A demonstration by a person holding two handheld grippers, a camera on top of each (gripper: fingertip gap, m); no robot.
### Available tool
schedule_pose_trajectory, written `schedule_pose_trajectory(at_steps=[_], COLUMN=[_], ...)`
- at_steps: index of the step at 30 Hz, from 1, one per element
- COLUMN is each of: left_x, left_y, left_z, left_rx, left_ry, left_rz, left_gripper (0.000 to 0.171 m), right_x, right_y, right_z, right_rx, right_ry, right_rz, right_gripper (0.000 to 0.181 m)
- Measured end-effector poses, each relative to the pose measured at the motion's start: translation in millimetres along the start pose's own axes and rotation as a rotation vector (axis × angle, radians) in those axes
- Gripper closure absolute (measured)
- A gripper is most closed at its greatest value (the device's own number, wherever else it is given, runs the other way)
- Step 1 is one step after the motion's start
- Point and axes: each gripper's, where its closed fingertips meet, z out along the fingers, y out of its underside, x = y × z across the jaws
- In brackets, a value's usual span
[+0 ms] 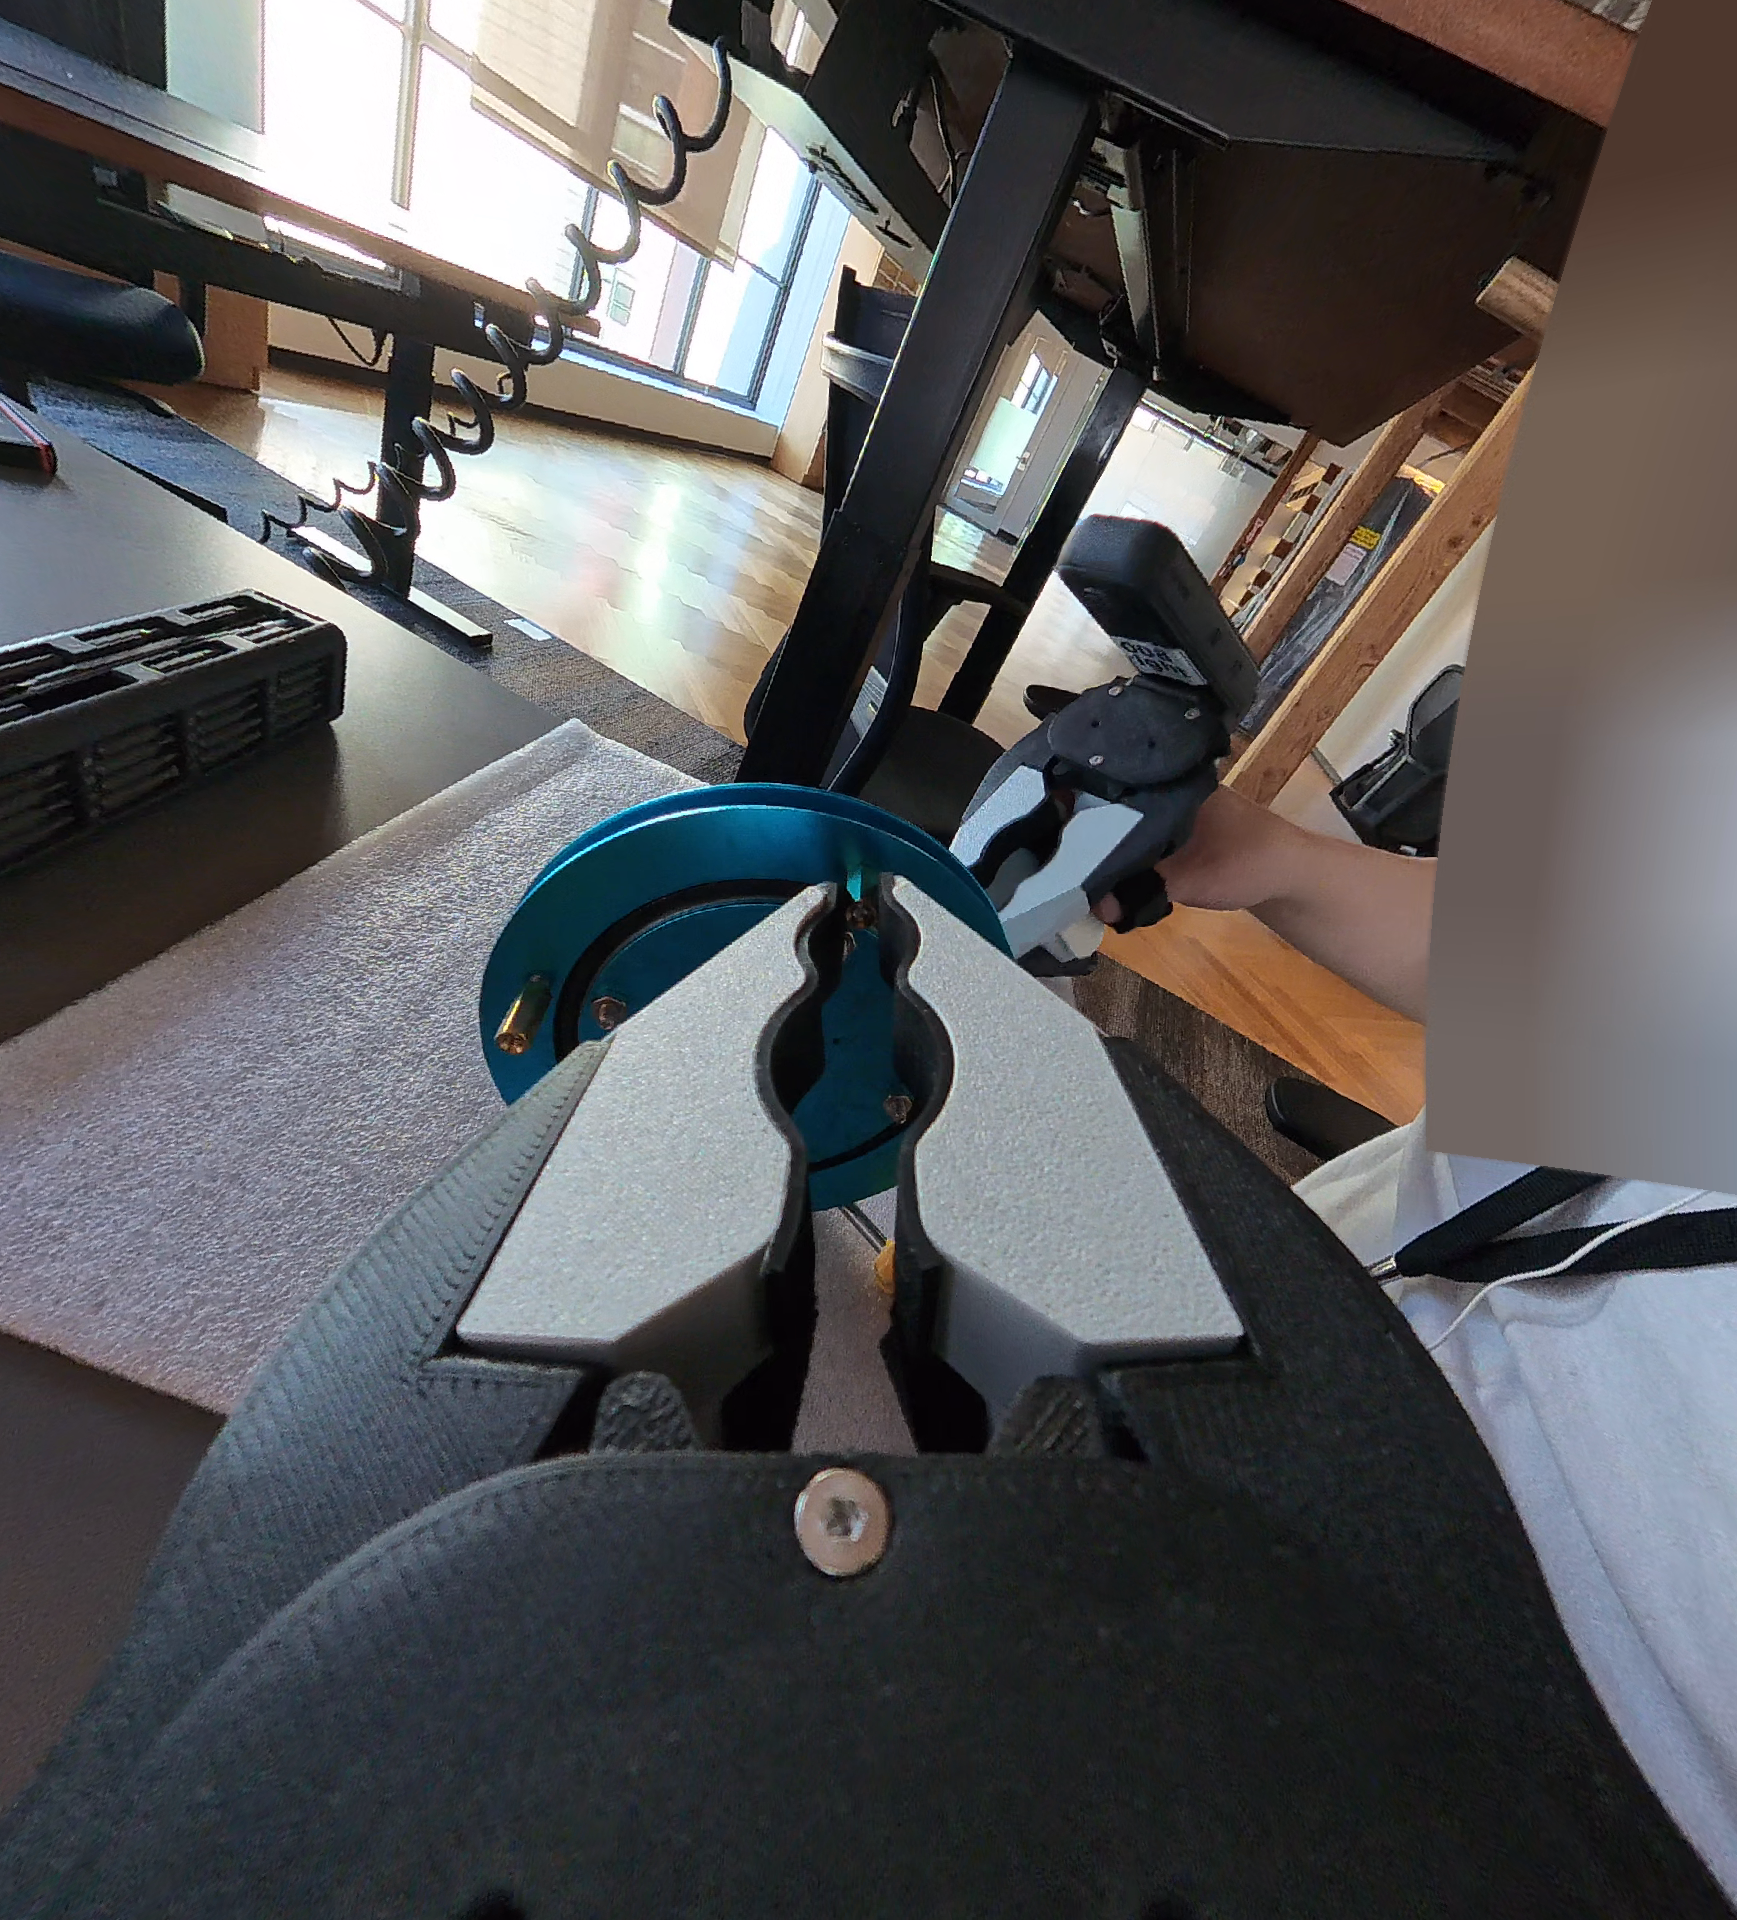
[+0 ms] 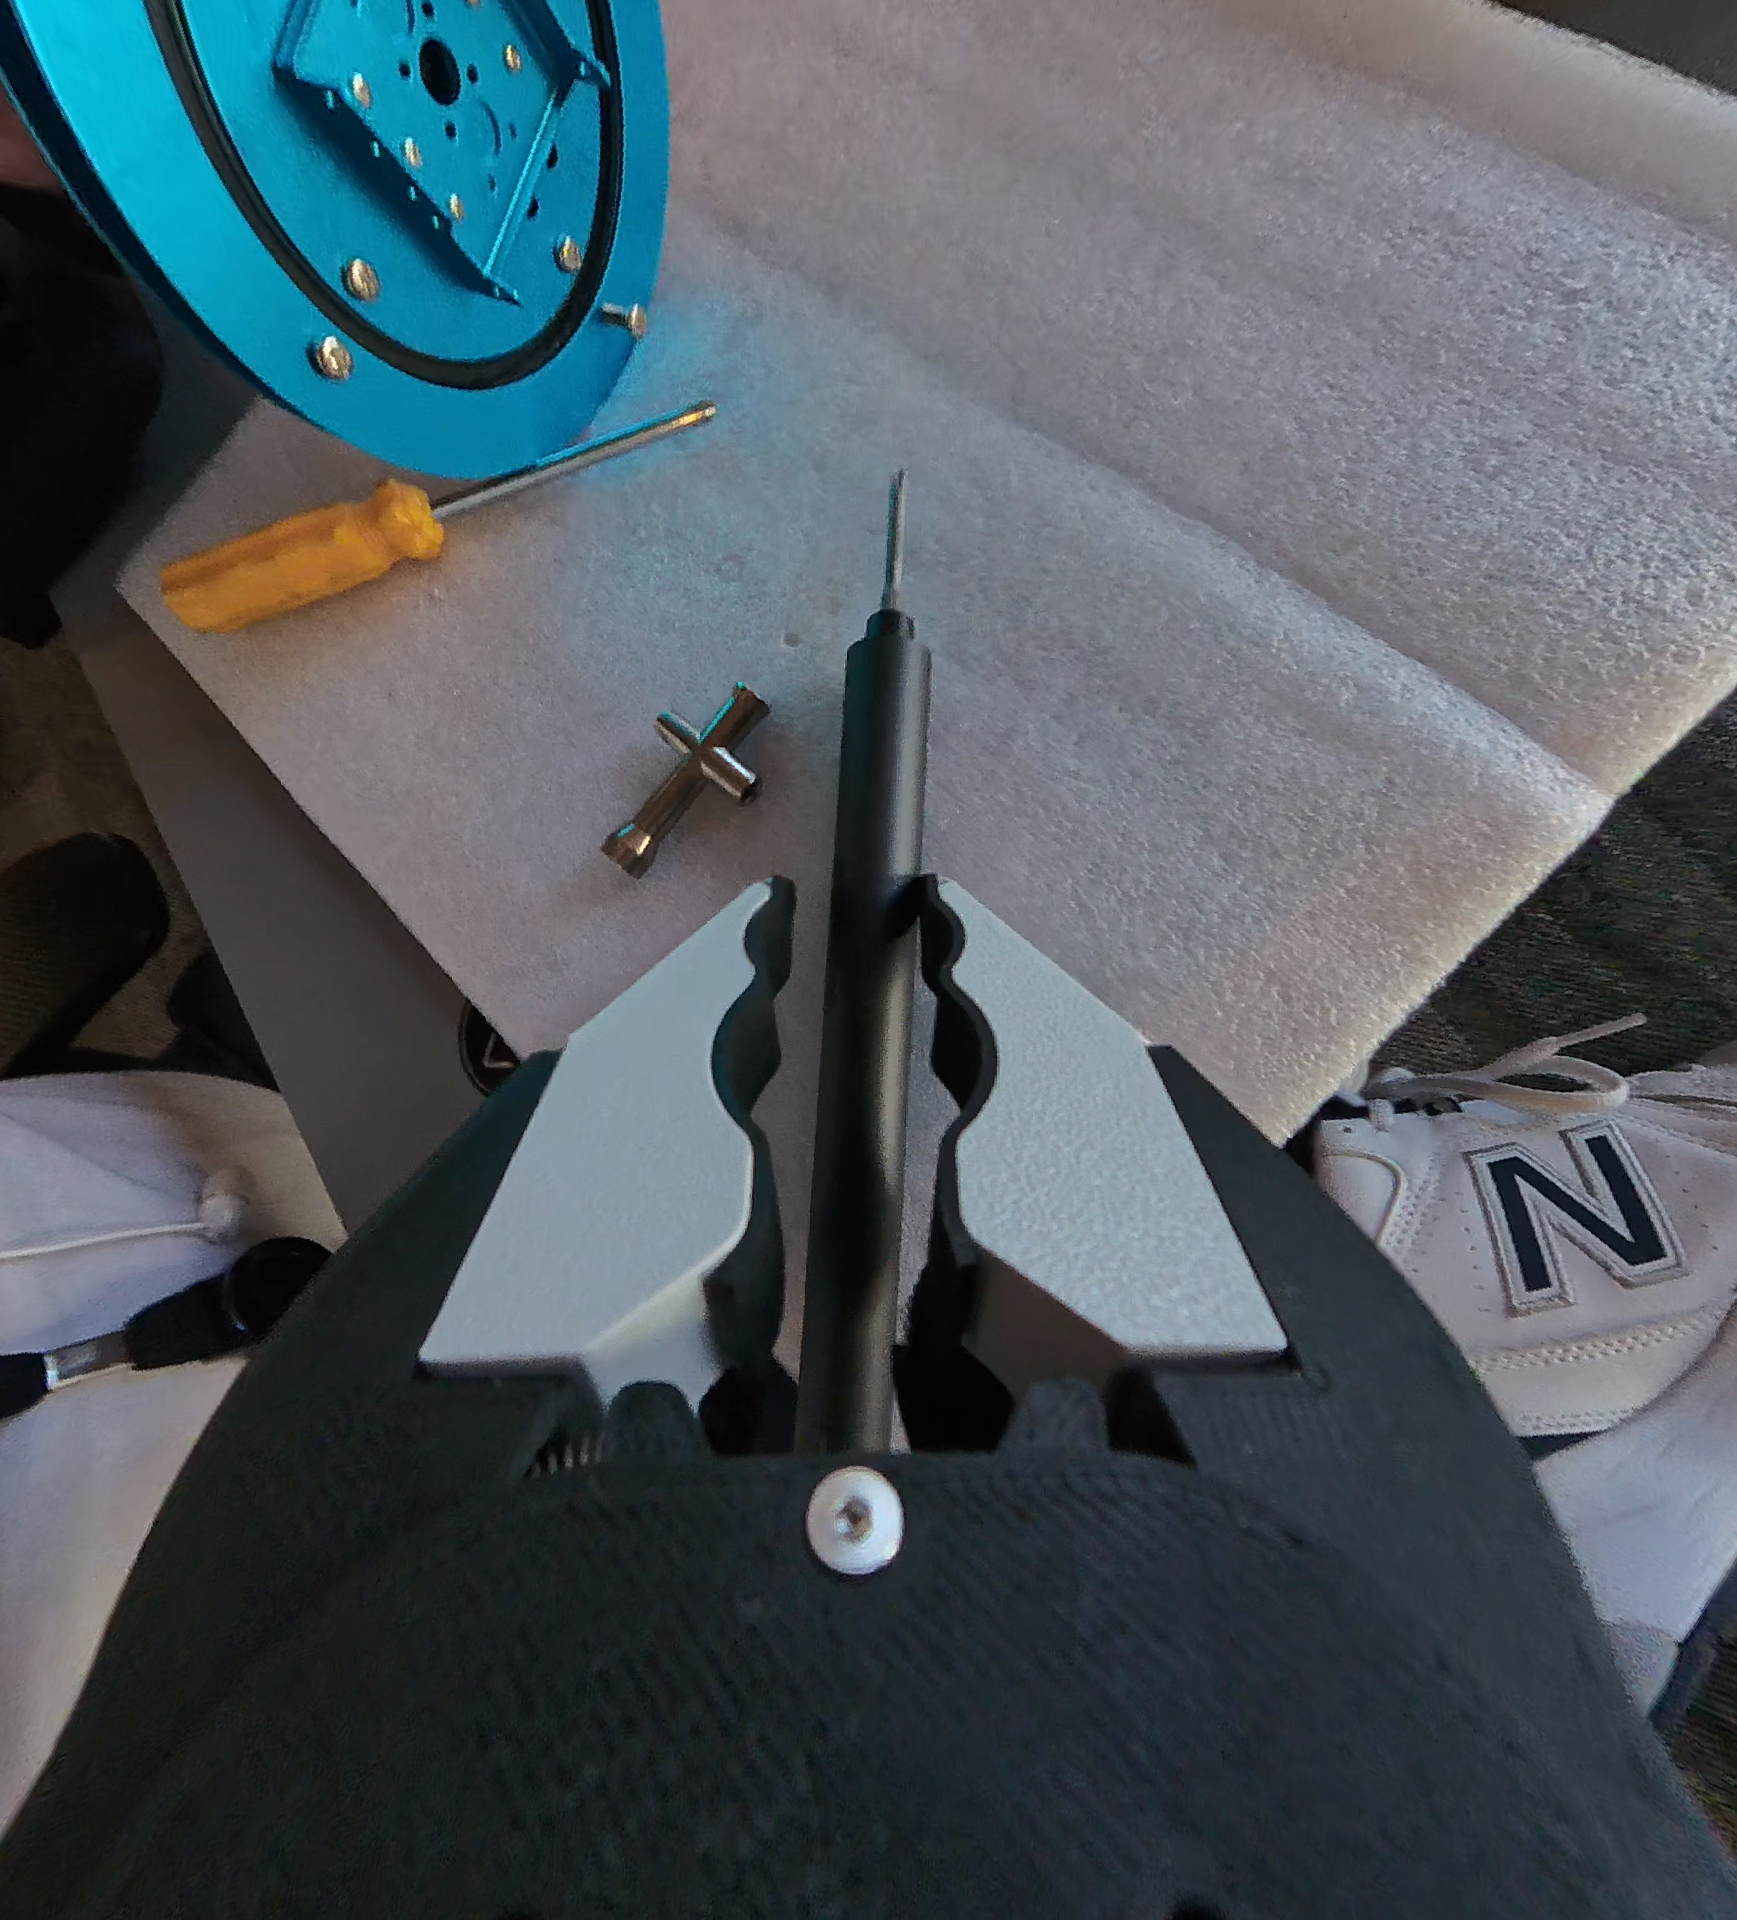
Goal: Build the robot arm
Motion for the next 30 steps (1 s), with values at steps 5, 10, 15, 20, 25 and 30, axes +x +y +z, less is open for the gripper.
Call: schedule_pose_trajectory(at_steps=[5, 10, 15, 20, 25, 30], left_x=[-0.2, 0.0, -0.2, -0.3, -0.5, -0.6], left_y=[-0.2, -0.2, -0.3, -0.3, -0.3, -0.4], left_z=[-0.3, -0.2, -0.2, -0.1, -0.2, -0.2], left_rx=[0.001, 0.0, 0.001, 0.001, 0.002, 0.002], left_ry=[-0.002, -0.001, -0.002, -0.003, -0.004, -0.005], left_rz=[0.001, 0.0, 0.0, 0.0, 0.0, 0.0], left_gripper=[0.167, 0.167, 0.168, 0.167, 0.167, 0.168], right_x=[-0.3, 0.2, -0.1, -0.7, -0.7, -0.4], right_y=[0.0, 4.0, 5.0, 5.4, 4.9, 5.5], right_z=[-1.3, 2.1, 2.5, 2.6, 2.7, 3.0], right_rx=[0.005, -0.024, -0.04, -0.042, -0.008, 0.009], right_ry=[-0.045, -0.008, 0.019, 0.045, 0.015, 0.032], right_rz=[0.055, 0.002, -0.043, -0.104, -0.048, -0.025], right_gripper=[0.165, 0.164, 0.164, 0.164, 0.164, 0.164])
